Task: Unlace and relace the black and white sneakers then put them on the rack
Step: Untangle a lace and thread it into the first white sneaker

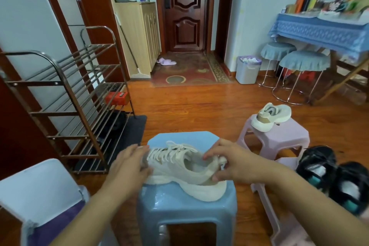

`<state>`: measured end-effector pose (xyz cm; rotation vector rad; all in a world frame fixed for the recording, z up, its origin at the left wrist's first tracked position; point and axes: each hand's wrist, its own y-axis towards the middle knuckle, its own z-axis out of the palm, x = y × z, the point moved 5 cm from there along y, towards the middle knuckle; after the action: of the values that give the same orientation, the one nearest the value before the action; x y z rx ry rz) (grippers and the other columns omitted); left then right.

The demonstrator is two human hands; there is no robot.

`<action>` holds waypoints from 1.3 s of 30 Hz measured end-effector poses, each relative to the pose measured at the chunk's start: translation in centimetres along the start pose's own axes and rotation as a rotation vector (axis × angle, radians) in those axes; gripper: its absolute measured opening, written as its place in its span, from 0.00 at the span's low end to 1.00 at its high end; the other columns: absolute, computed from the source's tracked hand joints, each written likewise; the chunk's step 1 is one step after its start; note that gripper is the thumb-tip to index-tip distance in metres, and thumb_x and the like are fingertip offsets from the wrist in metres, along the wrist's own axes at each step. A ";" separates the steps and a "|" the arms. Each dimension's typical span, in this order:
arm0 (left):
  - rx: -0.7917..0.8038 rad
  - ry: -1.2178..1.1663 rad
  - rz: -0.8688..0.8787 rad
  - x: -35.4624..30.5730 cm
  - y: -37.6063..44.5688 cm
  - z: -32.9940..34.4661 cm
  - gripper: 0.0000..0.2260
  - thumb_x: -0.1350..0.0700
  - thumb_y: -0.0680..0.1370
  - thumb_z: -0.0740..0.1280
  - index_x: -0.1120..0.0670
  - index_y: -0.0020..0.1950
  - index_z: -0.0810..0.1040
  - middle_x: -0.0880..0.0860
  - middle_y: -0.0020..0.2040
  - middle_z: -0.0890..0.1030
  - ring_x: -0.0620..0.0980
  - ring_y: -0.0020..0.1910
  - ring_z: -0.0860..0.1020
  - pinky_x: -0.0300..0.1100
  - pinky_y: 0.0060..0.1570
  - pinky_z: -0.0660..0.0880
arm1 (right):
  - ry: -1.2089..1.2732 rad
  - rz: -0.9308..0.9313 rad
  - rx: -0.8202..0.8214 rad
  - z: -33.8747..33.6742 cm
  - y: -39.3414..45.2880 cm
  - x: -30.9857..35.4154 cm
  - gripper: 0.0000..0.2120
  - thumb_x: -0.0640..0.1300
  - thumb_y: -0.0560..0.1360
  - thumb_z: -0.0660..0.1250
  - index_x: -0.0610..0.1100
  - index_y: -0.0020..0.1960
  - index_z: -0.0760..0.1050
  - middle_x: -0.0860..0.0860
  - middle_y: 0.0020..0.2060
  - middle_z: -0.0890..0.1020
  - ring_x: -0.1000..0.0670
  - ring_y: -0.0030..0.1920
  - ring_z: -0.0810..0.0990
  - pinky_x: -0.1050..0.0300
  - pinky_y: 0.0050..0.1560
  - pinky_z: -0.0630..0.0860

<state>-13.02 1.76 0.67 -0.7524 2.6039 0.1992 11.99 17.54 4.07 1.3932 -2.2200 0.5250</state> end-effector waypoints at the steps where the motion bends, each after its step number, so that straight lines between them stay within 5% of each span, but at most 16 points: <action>1: -0.052 0.005 -0.003 -0.7 -0.2 0.2 0.29 0.49 0.80 0.69 0.44 0.79 0.64 0.50 0.80 0.61 0.52 0.78 0.59 0.48 0.76 0.59 | -0.016 -0.009 0.010 0.4 0.1 0.3 0.21 0.54 0.70 0.78 0.60 0.60 0.76 0.62 0.60 0.69 0.61 0.61 0.70 0.66 0.62 0.68; 5: -0.196 -0.043 -0.006 -3.9 -1.4 1.1 0.29 0.51 0.80 0.68 0.44 0.79 0.62 0.54 0.79 0.58 0.58 0.76 0.60 0.55 0.72 0.66 | -0.032 -0.084 -0.154 2.4 -0.2 2.0 0.13 0.57 0.71 0.75 0.59 0.45 0.70 0.58 0.69 0.68 0.54 0.63 0.75 0.53 0.63 0.72; 8: -0.248 -0.217 0.098 -6.6 -1.7 1.1 0.24 0.58 0.78 0.70 0.46 0.73 0.71 0.48 0.70 0.65 0.52 0.70 0.67 0.48 0.68 0.67 | 0.170 -0.005 -0.442 0.0 -1.6 0.7 0.11 0.56 0.70 0.74 0.63 0.45 0.73 0.63 0.67 0.69 0.59 0.64 0.73 0.53 0.63 0.74; 11: -0.142 -0.273 0.234 -10.5 0.0 2.1 0.19 0.61 0.78 0.70 0.41 0.63 0.75 0.36 0.60 0.68 0.44 0.65 0.71 0.42 0.64 0.67 | 0.153 0.201 -0.711 -5.2 -3.2 -4.1 0.18 0.54 0.72 0.75 0.50 0.59 0.78 0.58 0.63 0.71 0.58 0.59 0.71 0.59 0.62 0.69; 16: 0.036 -0.187 0.420 -20.1 7.6 5.5 0.15 0.57 0.79 0.68 0.38 0.60 0.75 0.35 0.57 0.70 0.35 0.56 0.72 0.36 0.58 0.68 | 0.098 0.694 -0.875 -12.6 -5.7 -16.7 0.16 0.57 0.75 0.70 0.44 0.46 0.73 0.48 0.54 0.72 0.47 0.46 0.75 0.53 0.45 0.69; 20: 0.171 -0.020 0.485 -28.9 17.7 13.2 0.16 0.51 0.79 0.68 0.42 0.66 0.75 0.46 0.58 0.75 0.47 0.59 0.76 0.43 0.60 0.72 | 0.085 0.954 -0.919 -15.0 -7.0 -28.0 0.16 0.55 0.75 0.70 0.43 0.47 0.72 0.41 0.55 0.75 0.40 0.49 0.76 0.50 0.45 0.72; 23: 0.288 0.110 0.483 -34.6 23.9 20.3 0.19 0.49 0.80 0.67 0.45 0.71 0.71 0.51 0.62 0.76 0.55 0.61 0.76 0.50 0.60 0.76 | 0.088 1.084 -0.862 -15.5 -6.7 -34.4 0.16 0.55 0.76 0.68 0.43 0.50 0.72 0.40 0.55 0.76 0.38 0.52 0.76 0.45 0.54 0.76; 30: 0.348 0.200 0.463 -42.9 32.8 33.6 0.24 0.50 0.83 0.62 0.43 0.78 0.61 0.59 0.66 0.72 0.61 0.63 0.75 0.51 0.55 0.73 | -0.055 1.122 -0.711 -15.8 -5.0 -41.0 0.12 0.53 0.78 0.64 0.45 0.49 0.68 0.45 0.49 0.74 0.42 0.48 0.75 0.49 0.51 0.74; 34: 0.213 0.219 0.432 -43.6 34.5 35.0 0.14 0.48 0.81 0.66 0.50 0.66 0.73 0.55 0.58 0.80 0.58 0.56 0.79 0.46 0.43 0.71 | -0.138 1.142 -0.674 -14.4 -3.8 -42.4 0.15 0.55 0.80 0.63 0.44 0.58 0.70 0.45 0.54 0.74 0.42 0.54 0.75 0.49 0.55 0.73; 39: 0.077 0.103 0.408 -42.2 32.9 27.3 0.16 0.41 0.81 0.65 0.49 0.64 0.72 0.53 0.55 0.78 0.56 0.53 0.78 0.48 0.44 0.72 | -0.193 1.209 -0.629 -12.2 0.5 -43.1 0.23 0.56 0.81 0.62 0.43 0.70 0.68 0.44 0.65 0.72 0.41 0.63 0.73 0.48 0.60 0.73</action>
<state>11.26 56.41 -5.06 -0.2022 2.8204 0.1801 30.03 55.90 -10.45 -0.3154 -2.8273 -0.0075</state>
